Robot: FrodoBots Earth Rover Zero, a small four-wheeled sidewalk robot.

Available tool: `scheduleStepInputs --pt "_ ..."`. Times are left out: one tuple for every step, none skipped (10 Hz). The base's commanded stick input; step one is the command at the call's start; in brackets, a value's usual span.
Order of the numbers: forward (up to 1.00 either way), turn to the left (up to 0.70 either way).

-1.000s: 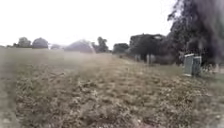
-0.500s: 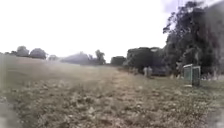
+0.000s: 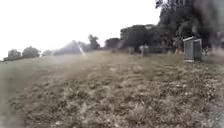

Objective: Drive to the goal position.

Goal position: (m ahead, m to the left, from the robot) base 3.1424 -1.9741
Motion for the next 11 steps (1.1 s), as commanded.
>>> scheduleStepInputs --pt "0.7 -0.16" --pt "0.7 -0.13" --pt "0.7 -0.09" --pt "0.7 -0.04" --pt "0.7 0.0" --pt "0.7 0.0" --pt "0.7 0.0" --pt "0.7 0.0" --pt "0.7 0.0" --pt "0.7 0.0" --pt "0.7 0.0"
